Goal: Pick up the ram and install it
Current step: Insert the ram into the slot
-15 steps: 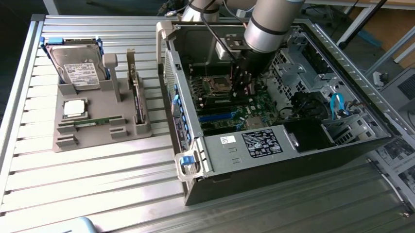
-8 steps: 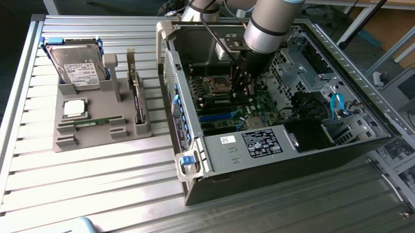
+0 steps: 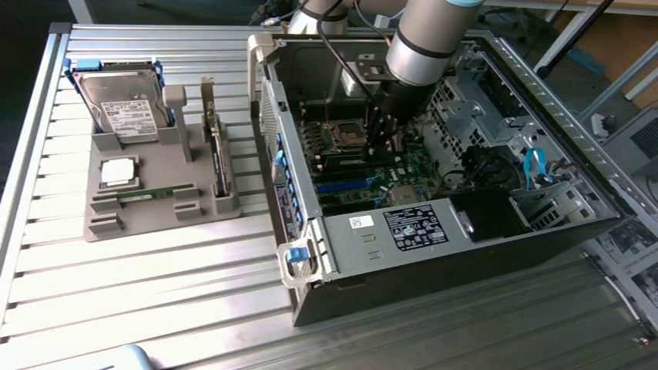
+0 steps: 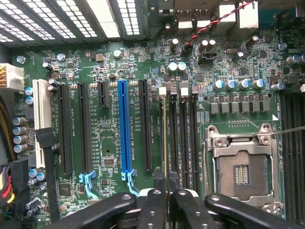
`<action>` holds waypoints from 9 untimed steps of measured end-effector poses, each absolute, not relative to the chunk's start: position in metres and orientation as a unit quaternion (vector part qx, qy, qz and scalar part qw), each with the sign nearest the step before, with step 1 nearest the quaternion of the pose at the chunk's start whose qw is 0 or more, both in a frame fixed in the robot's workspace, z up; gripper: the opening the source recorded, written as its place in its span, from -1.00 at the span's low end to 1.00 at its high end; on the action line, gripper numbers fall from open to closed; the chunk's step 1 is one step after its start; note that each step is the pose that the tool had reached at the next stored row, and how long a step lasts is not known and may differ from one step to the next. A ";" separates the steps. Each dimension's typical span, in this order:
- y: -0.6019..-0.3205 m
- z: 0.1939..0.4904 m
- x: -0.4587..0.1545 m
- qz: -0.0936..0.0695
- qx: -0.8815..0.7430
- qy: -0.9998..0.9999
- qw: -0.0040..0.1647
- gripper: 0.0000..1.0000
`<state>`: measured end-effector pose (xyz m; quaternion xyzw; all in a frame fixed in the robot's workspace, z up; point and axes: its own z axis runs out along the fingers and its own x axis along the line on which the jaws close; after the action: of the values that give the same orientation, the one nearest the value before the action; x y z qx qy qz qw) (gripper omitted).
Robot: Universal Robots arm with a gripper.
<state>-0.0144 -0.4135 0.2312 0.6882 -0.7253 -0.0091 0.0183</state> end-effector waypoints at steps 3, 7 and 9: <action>-0.414 0.231 -0.014 -0.009 0.688 -0.725 0.018 -0.76; -0.414 0.231 -0.014 -0.009 0.688 -0.725 0.018 -0.76; -0.413 0.230 -0.014 -0.009 0.688 -0.725 0.018 -0.74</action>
<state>-0.0142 -0.4135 0.2304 0.6883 -0.7252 -0.0089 0.0180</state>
